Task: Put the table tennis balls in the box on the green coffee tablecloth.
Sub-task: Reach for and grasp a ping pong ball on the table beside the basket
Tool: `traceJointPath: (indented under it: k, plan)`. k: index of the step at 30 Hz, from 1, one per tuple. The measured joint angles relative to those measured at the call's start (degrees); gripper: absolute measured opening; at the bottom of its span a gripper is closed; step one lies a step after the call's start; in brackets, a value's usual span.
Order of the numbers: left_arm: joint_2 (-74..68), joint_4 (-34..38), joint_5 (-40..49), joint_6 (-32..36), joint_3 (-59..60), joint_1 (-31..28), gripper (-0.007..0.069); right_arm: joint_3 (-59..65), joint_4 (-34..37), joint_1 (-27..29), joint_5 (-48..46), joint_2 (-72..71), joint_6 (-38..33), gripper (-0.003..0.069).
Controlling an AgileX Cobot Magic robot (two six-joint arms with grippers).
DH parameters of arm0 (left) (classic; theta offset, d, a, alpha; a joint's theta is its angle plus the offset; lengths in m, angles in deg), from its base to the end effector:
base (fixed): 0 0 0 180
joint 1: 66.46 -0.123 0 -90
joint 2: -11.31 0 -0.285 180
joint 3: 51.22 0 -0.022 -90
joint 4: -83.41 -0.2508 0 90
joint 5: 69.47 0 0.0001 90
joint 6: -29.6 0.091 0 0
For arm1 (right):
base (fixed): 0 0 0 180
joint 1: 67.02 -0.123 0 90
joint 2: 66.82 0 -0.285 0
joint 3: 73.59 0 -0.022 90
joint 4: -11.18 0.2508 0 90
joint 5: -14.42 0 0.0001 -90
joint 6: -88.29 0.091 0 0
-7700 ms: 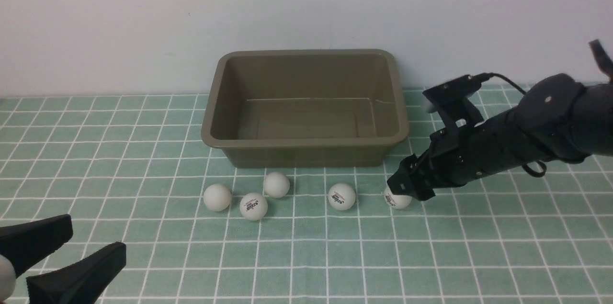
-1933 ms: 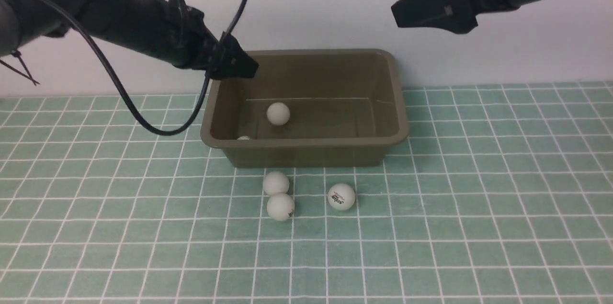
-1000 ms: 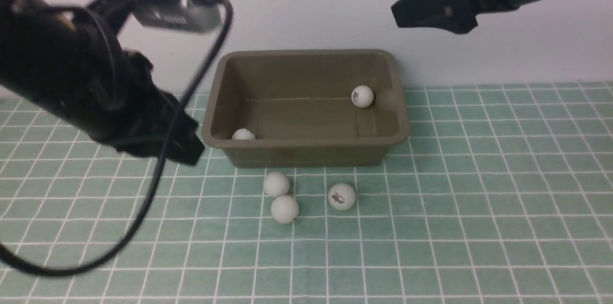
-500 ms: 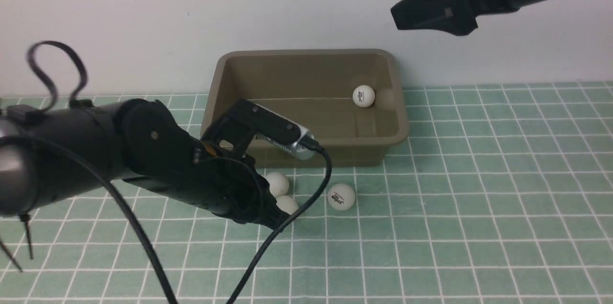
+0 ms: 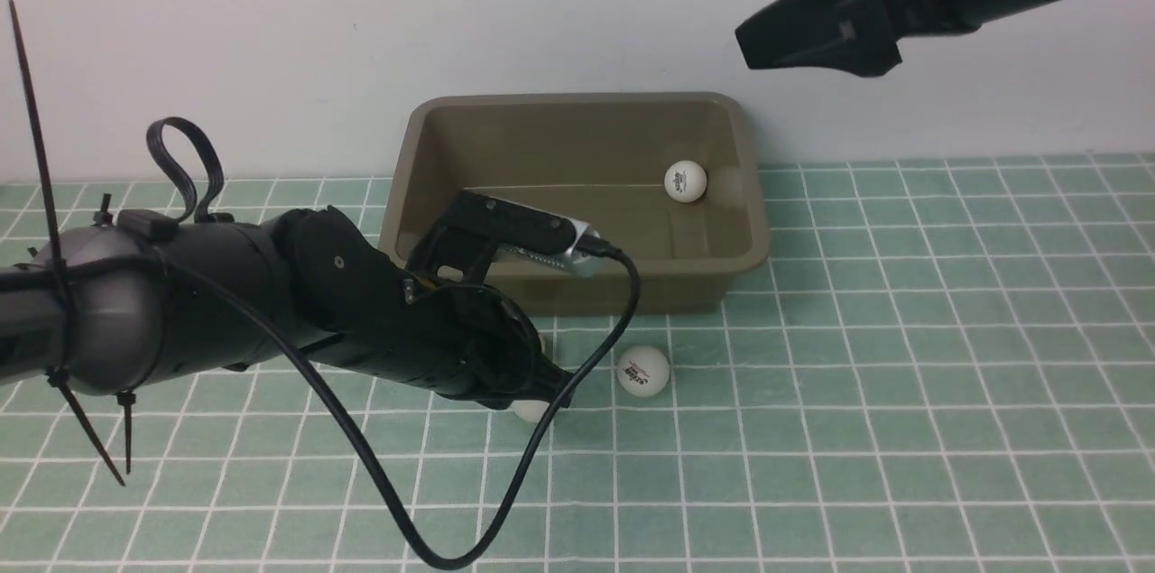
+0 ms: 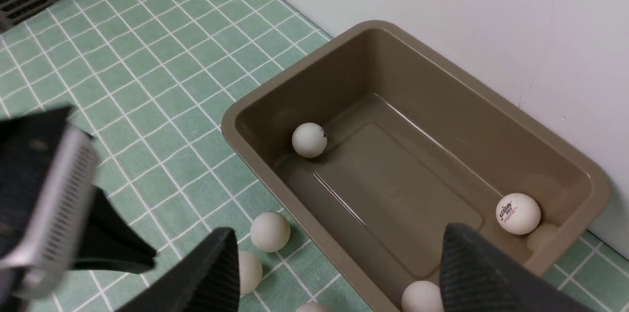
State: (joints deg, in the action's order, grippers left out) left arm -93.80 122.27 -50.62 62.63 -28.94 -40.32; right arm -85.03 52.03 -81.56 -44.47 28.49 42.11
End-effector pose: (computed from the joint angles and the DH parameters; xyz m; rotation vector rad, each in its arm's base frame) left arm 0.2983 -0.1670 0.1928 0.5635 2.4554 -0.4746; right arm 0.3031 0.1313 0.4018 -0.9795 2.0534 0.6286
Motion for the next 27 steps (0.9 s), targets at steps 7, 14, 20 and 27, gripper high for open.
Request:
traceJointPath:
  k: [7,14,20,27]
  plan:
    - [0.0,0.8,-0.4,0.0,0.0,0.0,0.0444,0.0,0.0,0.0,0.0,0.0,0.0,0.0494]
    - [-2.4,4.7,-3.6,-0.1,0.0,0.0,0.0484,0.0,0.0,0.0,0.6,0.0,0.0,0.0494]
    - [-5.7,5.5,-5.8,-0.1,0.0,0.0,0.0468,0.0,0.0,0.0,0.6,0.0,0.0,0.0494]
    - [-8.1,5.8,-7.9,-0.1,0.0,0.0,0.0468,0.0,0.0,0.0,0.6,0.0,0.0,0.0494]
